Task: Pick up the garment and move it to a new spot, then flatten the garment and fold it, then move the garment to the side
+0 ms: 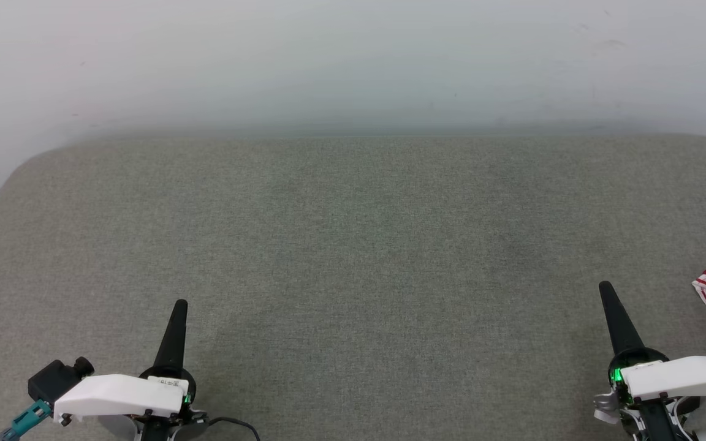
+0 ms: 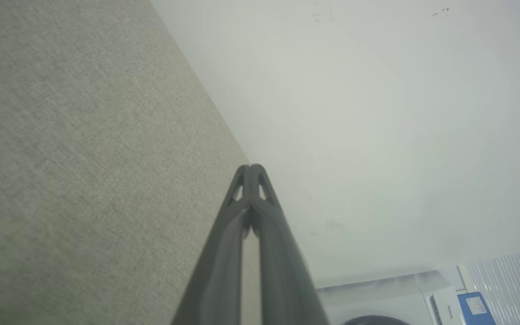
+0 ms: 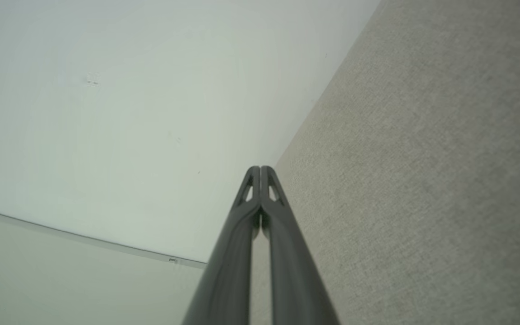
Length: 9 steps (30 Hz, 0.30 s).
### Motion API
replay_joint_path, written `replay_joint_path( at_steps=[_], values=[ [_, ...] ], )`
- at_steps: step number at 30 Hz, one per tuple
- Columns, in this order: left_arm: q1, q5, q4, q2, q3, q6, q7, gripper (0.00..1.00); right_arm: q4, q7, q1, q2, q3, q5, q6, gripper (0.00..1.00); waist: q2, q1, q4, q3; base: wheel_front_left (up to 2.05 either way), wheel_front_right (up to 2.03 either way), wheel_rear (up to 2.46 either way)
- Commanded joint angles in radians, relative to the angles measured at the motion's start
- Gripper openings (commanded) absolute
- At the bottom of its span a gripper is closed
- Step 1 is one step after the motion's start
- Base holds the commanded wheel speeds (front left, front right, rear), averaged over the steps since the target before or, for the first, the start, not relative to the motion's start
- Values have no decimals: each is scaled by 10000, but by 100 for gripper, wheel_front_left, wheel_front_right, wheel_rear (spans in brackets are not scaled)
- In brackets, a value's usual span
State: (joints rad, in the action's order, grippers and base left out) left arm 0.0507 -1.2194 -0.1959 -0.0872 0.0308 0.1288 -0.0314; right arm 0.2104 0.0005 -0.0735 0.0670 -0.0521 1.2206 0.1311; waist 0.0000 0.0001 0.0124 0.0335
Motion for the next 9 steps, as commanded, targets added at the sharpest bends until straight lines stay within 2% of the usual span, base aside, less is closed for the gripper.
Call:
replay_joint_path(
  at_steps=[1, 9],
  values=[
    [229, -239, 31, -34, 28, 20, 56, 0, -29, 59, -206, 68, -30, 265, -4, 0, 0, -1, -3, -8, 0, 0, 0],
    [285, -975, -68, -10, 113, 22, 264, 0, 34, 220, -222, 62, -99, 972, -3, 0, 0, -1, -21, -52, 0, 0, 0]
  ],
)
